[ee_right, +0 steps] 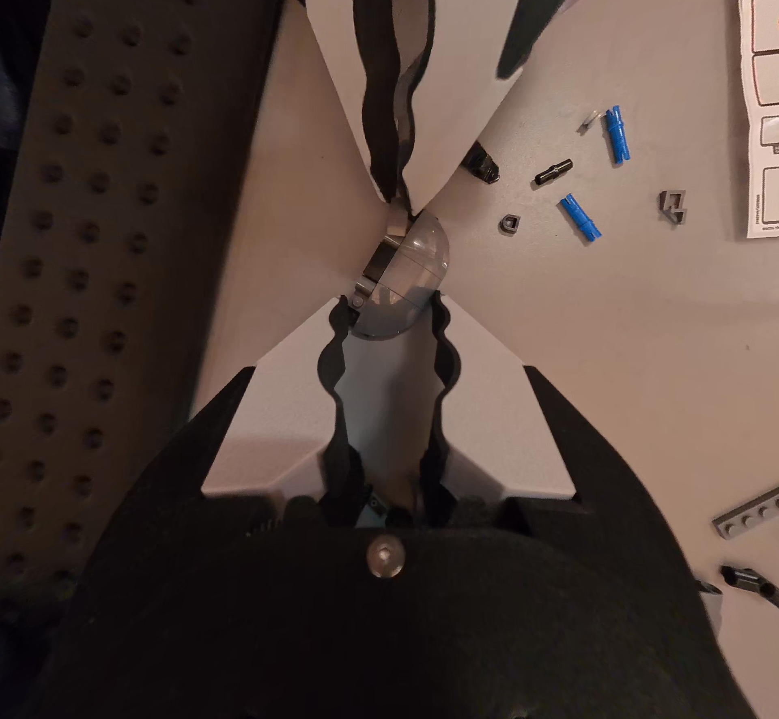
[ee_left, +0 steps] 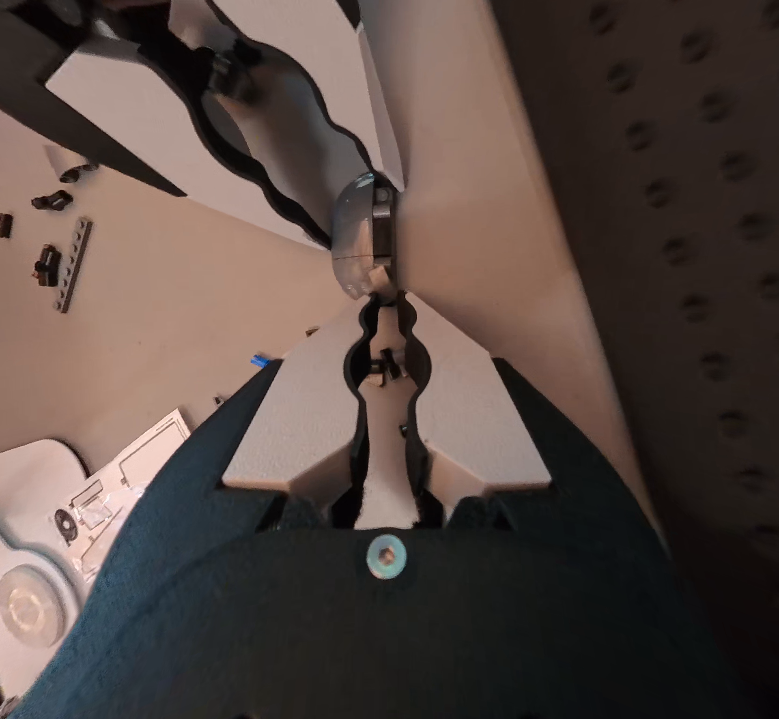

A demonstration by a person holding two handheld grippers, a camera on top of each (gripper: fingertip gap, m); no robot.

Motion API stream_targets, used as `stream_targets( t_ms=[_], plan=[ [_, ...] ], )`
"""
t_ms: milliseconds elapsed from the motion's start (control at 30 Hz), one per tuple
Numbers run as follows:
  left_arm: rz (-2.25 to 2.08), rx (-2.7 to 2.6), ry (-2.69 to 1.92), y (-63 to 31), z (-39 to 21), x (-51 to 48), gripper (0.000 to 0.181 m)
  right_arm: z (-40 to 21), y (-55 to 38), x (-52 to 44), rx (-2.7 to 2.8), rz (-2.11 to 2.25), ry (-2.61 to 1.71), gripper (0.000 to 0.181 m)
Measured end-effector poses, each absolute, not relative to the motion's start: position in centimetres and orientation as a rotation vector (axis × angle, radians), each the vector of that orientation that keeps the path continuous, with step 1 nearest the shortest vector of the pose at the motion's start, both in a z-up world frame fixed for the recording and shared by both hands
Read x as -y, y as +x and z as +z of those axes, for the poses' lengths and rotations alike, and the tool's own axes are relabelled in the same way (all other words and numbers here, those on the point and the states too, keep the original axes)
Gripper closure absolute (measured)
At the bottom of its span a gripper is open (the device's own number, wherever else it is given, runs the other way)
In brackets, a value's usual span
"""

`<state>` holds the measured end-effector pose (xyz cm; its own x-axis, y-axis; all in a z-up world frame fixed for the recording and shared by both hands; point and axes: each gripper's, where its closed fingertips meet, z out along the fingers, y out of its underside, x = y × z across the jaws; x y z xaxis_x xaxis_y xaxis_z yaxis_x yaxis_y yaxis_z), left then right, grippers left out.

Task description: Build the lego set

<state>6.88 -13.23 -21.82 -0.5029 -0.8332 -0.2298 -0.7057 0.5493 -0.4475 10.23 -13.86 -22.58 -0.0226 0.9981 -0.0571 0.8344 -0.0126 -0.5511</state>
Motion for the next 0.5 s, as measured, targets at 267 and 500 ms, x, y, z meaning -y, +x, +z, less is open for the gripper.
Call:
stream_targets(
  t_ms=[267, 500],
  plan=[
    [-0.354, -2.393, -1.231, 6.71, -22.19, 13.1, 0.175, -22.58, 10.22, 13.88, 1.917, 0.636, -1.905, 0.143],
    [-0.296, -2.4, -1.207, 6.68, -22.37, 12.81, 0.175, -22.58, 10.23, 13.86, 1.916, 0.633, -1.907, 0.143]
  ],
)
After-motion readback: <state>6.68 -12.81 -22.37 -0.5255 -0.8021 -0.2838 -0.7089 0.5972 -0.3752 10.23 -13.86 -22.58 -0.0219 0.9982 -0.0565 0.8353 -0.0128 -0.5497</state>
